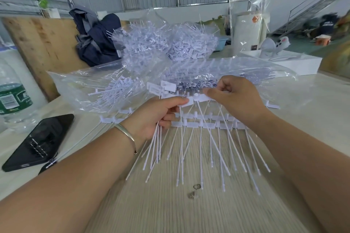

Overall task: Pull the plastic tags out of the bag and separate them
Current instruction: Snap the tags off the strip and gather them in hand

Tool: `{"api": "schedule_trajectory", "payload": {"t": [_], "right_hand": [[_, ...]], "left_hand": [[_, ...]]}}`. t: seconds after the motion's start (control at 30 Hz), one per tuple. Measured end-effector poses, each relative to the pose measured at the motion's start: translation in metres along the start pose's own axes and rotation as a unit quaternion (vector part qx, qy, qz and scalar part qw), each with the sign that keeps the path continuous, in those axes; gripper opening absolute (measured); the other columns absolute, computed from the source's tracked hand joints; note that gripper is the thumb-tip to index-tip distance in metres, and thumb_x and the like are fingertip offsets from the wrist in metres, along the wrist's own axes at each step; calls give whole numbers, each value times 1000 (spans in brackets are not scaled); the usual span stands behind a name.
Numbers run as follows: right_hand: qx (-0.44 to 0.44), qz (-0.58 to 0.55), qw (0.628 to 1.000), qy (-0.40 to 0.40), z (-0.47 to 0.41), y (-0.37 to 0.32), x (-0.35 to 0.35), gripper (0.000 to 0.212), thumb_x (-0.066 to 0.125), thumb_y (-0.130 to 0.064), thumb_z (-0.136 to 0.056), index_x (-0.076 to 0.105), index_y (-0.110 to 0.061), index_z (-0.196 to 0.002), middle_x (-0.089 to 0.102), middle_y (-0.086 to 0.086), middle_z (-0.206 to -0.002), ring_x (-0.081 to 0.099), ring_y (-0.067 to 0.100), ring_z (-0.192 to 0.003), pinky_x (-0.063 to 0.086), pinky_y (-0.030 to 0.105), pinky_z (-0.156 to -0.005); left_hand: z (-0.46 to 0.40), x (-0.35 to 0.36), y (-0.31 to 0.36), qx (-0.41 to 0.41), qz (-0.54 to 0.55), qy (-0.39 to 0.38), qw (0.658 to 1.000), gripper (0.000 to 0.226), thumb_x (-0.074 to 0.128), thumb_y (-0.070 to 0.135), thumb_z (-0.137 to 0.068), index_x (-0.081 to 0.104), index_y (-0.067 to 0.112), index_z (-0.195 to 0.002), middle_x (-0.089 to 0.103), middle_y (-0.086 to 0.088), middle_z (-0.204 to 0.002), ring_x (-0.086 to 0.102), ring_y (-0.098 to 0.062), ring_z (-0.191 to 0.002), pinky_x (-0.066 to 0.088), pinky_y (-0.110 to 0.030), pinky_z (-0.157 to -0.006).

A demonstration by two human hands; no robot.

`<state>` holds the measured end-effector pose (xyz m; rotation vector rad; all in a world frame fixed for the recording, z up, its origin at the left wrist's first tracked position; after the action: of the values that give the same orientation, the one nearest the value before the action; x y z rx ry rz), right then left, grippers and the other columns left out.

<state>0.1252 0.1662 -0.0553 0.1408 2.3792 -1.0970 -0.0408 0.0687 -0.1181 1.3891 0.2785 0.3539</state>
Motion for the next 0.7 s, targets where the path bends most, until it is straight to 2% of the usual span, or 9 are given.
{"api": "schedule_trajectory", "payload": {"t": [0.1, 0.17, 0.23, 0.3, 0.4, 0.5, 0.57, 0.67, 0.7], "right_hand": [[-1, 10, 1000, -5, 1, -3, 1, 33, 72, -35, -77, 54, -12, -63, 46, -5, -55, 44, 11, -55, 38, 29, -58], [-6, 35, 999, -12, 3, -5, 3, 30, 70, -34, -75, 54, -13, -60, 49, -5, -54, 47, 12, -56, 41, 28, -59], [-8, 70, 997, -28, 4, -7, 7, 29, 69, -36, -72, 53, -16, -57, 51, -7, -54, 51, 12, -58, 43, 28, -61], [-7, 103, 994, -37, 5, -8, 11, 28, 68, -39, -70, 53, -17, -58, 55, -5, -57, 55, 15, -62, 44, 28, -61], [-14, 135, 990, -34, 5, -11, 13, 29, 67, -42, -69, 52, -19, -58, 57, -5, -60, 57, 17, -66, 40, 25, -56], [-48, 163, 985, -27, 9, -22, 16, 34, 67, -44, -70, 42, -26, -54, 48, -9, -56, 49, 15, -62, 30, 23, -52], [-78, 190, 978, -24, 13, -33, 19, 37, 66, -42, -71, 37, -27, -53, 43, -8, -53, 44, 15, -61, 27, 22, -51], [-100, 164, 981, -15, 19, -44, 16, 37, 66, -37, -70, 37, -25, -50, 40, -7, -48, 39, 10, -51, 27, 21, -50], [-102, 140, 985, -2, 19, -46, 10, 36, 66, -36, -70, 38, -26, -49, 41, -8, -47, 39, 8, -48, 28, 22, -50]], "left_hand": [[2, 2, -1, -12, -28, -7, 1000, 10, 65, 15, -86, 62, 13, -77, 61, 1, -60, 26, -4, -33, 19, -12, -30], [3, 3, 0, -3, -81, -7, 997, 18, 63, 14, -84, 58, 16, -68, 55, 0, -52, 24, -7, -33, 19, -13, -32], [3, 2, 4, 21, -132, 8, 991, 35, 62, 13, -83, 56, 21, -49, 47, 1, -48, 22, -9, -34, 18, -13, -35], [3, 0, 7, 44, -163, 30, 985, 41, 61, 11, -82, 55, 20, -43, 45, 1, -46, 23, -10, -34, 18, -13, -37], [3, -3, 9, 54, -159, 56, 984, 32, 61, 9, -81, 53, 19, -51, 45, 0, -45, 24, -9, -33, 18, -14, -38], [2, -5, 14, 76, -177, 85, 978, 19, 61, 10, -80, 58, 12, -62, 47, 0, -47, 29, -9, -31, 21, -14, -37], [1, -7, 22, 116, -231, 116, 959, 13, 61, 12, -80, 57, 10, -67, 49, 1, -50, 37, -9, -35, 25, -14, -35], [1, -18, 32, 160, -352, 186, 903, 15, 60, 18, -83, 51, 11, -73, 53, 0, -63, 47, -11, -49, 32, -18, -40], [0, -27, 31, 151, -344, 201, 905, 16, 60, 18, -84, 50, 11, -73, 53, -1, -64, 47, -10, -48, 31, -18, -39]]}}
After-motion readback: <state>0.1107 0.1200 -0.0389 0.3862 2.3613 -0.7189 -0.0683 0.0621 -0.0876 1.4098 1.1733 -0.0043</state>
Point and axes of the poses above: each hand's wrist, its own z-axis away from the middle knuckle, its own x-axis out of the palm, y = z × x, the point moved 9 cm from there along -z, towards the middle knuckle
